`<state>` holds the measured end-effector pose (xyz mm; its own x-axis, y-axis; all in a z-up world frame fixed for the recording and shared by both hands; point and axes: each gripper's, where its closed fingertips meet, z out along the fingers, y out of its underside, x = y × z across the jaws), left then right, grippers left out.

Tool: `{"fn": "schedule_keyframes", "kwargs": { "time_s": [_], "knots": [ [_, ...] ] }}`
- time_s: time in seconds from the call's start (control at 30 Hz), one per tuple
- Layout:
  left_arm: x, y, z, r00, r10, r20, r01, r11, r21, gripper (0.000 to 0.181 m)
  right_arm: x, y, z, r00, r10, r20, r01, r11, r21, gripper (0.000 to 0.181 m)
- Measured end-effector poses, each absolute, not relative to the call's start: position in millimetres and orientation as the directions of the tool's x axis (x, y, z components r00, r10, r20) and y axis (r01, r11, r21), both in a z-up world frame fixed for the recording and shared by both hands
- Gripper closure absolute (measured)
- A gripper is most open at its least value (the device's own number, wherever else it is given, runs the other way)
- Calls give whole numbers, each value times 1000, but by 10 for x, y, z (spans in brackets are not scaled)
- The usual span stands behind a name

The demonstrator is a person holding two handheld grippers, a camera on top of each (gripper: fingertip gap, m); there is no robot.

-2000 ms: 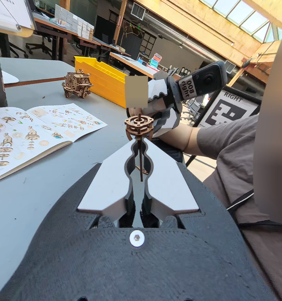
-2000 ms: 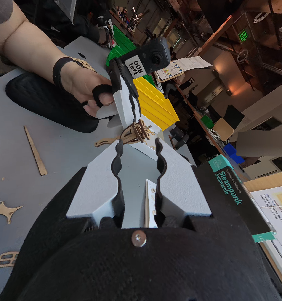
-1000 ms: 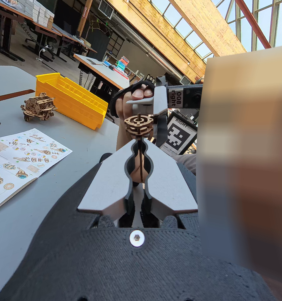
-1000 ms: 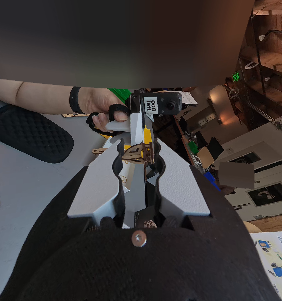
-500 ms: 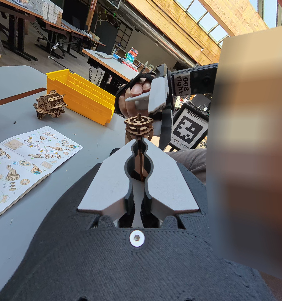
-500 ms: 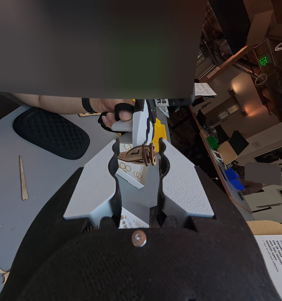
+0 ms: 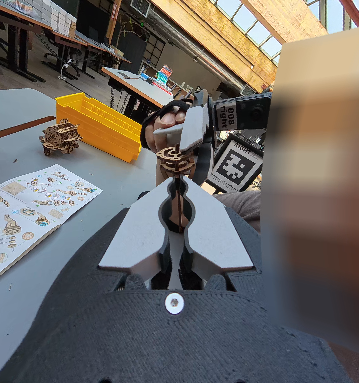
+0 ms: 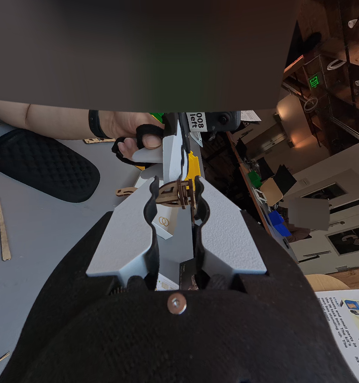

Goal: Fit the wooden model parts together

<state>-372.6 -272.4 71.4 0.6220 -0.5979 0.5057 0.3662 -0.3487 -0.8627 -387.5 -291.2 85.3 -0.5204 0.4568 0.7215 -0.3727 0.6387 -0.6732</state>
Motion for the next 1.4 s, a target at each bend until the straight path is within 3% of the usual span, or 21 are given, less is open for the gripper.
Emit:
{"fn": "schedule_keyframes", "kwargs": {
  "time_s": [0.37,0.6,0.67,0.73,0.8,0.87,1.03,1.4],
  "knots": [
    [-3795,-2686,674,694,-580,427,299,-307,-903,181,-3738,-2786,1016,-529,494,690,-398,574,-716,150],
    [-3732,-2735,650,724,-597,346,202,-296,-934,181,-3728,-2646,943,-452,435,779,-394,686,-612,164],
    [-3689,-2771,673,698,-621,357,208,-302,-930,181,-3666,-2711,972,-513,450,731,-413,617,-670,163],
    [-3663,-2795,699,684,-642,347,203,-290,-935,181,-3601,-2729,1073,-635,505,585,-380,454,-806,152],
    [-3684,-2777,681,720,-629,294,157,-265,-951,181,-3554,-2719,1164,-772,515,373,-278,254,-926,145],
    [-3698,-2768,677,758,-616,214,93,-222,-971,181,-3575,-2704,1172,-843,498,203,-151,143,-978,139],
    [-3709,-2772,686,811,-579,86,-15,-167,-986,181,-3778,-2736,986,-832,529,168,-80,186,-979,126],
    [-3706,-2776,706,834,-552,6,-79,-129,-989,181,-3790,-2826,944,-849,508,147,-60,185,-981,143]
  ]
}}
